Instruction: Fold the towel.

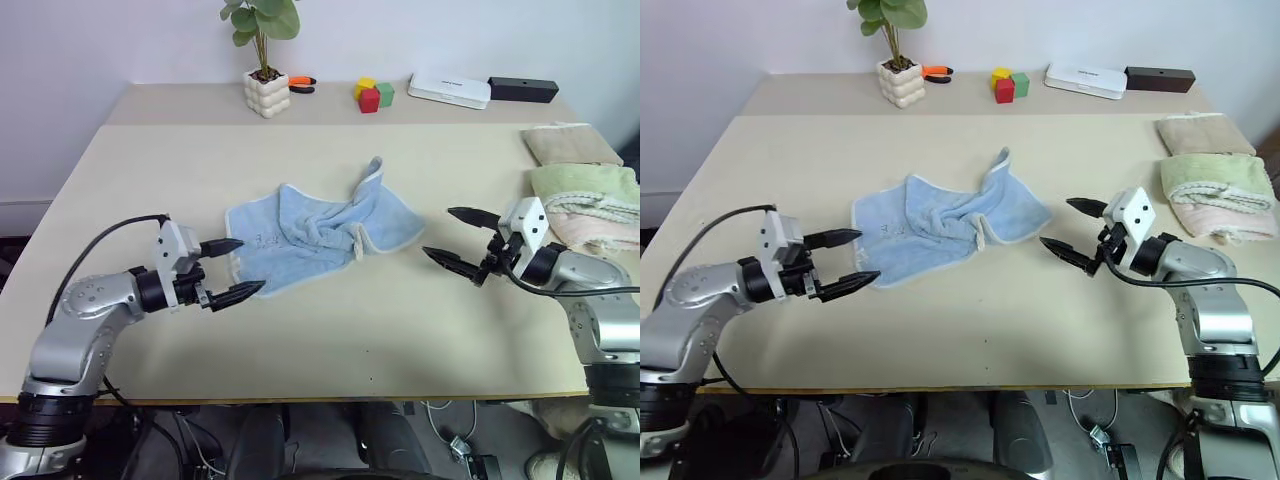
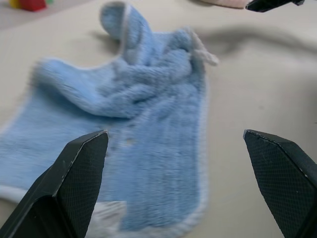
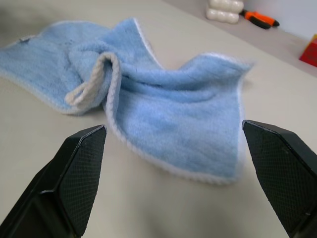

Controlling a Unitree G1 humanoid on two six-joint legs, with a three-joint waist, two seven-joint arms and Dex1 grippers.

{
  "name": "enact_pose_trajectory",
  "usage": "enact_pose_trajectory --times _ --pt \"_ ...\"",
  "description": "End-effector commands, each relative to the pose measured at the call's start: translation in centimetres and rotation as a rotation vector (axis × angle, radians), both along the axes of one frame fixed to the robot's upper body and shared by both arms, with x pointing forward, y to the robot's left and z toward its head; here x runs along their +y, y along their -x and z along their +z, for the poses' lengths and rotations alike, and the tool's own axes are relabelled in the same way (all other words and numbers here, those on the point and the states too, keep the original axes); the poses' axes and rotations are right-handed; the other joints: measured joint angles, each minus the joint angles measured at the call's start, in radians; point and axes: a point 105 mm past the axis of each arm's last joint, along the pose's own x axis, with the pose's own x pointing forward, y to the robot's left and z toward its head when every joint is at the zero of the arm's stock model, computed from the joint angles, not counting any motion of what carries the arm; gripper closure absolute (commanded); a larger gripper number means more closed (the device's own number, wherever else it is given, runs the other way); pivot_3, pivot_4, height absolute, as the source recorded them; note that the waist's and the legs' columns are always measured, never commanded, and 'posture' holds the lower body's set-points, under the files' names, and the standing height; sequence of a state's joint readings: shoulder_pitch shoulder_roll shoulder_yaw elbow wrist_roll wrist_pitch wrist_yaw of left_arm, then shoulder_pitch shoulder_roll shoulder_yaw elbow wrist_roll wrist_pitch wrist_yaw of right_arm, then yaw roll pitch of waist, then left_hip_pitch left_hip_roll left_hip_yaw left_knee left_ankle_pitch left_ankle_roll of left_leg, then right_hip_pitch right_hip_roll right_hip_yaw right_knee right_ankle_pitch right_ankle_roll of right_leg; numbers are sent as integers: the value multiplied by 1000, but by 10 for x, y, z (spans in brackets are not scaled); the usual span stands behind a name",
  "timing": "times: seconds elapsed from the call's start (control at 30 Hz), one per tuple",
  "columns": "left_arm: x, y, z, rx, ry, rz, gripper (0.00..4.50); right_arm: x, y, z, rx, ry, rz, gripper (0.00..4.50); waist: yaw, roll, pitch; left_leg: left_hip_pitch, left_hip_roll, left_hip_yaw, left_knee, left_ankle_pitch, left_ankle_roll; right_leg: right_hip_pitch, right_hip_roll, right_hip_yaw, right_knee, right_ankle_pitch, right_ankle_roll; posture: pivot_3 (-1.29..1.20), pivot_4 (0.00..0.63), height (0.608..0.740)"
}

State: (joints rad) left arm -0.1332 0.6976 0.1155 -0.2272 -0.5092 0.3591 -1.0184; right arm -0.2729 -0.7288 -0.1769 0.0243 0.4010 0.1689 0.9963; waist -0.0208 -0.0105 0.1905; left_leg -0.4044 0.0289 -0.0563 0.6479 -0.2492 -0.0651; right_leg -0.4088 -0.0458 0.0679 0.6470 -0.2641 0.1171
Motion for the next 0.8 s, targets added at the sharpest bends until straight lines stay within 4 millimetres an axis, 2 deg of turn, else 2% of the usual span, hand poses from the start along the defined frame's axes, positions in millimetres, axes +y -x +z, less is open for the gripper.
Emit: enact_pose_trajectory --times 0.03,0.13,0.3,0.47,0.6,0.8 --pt "-4 1 -4 -10 -24 -28 23 4 5 18 -55 -1 20 0 0 0 0 0 0 0 0 0 0 0 0 0 0 0 0 0 150 740" --pt "-7 6 -11 0 -49 -52 23 8 2 18 -56 -4 24 0 1 0 0 0 0 0 0 0 0 0 0 0 0 0 0 0 150 740" --pt "-9 6 -9 -17 -54 -83 23 18 -4 21 -83 -25 29 0 1 0 0 0 0 1 0 0 0 0 0 0 0 0 0 0 150 740" --pt "-17 9 -22 -27 -144 -140 23 23 -7 26 -115 -48 34 0 2 0 0 0 0 1 0 0 0 0 0 0 0 0 0 0 150 740" --pt "-9 7 -30 -36 -211 -136 23 31 -8 23 -126 -74 35 0 0 0 0 0 0 1 0 0 0 0 0 0 0 0 0 0 150 740" --pt "-6 -2 -34 -51 -215 -109 23 40 -4 23 -141 -100 38 0 3 0 0 0 0 1 0 0 0 0 0 0 0 0 0 0 150 740"
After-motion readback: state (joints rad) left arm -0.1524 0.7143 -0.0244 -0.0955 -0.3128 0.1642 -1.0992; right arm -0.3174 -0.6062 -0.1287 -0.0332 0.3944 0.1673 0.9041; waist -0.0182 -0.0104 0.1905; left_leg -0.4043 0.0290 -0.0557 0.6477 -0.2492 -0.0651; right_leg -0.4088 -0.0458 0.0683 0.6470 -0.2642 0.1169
